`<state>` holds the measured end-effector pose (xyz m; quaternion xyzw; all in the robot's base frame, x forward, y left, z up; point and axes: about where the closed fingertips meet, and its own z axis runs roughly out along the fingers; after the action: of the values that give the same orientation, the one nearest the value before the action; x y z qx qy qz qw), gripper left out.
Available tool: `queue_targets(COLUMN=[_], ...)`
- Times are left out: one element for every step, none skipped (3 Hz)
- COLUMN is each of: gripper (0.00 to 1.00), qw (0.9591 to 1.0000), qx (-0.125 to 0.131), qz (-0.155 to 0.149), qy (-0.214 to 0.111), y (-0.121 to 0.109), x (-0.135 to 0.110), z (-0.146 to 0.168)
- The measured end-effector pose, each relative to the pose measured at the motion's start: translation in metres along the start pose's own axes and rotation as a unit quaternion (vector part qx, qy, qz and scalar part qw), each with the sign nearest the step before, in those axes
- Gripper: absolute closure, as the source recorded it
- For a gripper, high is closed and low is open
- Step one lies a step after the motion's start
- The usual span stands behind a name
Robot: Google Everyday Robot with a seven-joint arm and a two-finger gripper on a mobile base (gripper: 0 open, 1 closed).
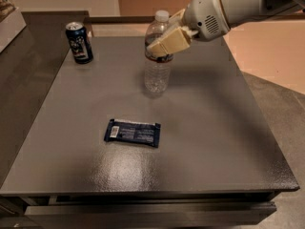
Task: Move water bottle near rxbar blueberry
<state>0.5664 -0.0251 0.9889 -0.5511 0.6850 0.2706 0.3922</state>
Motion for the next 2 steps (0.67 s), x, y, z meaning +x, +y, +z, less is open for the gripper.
queue_targets(gripper=[1.00,1.00], qw=[0.9994,0.9985], qx=[-0.030,-0.050], qz=[-0.014,-0.016], qy=[0.009,0.014], y=[0.030,0.046], x=[0.001,0.005], z=[0.015,0.029])
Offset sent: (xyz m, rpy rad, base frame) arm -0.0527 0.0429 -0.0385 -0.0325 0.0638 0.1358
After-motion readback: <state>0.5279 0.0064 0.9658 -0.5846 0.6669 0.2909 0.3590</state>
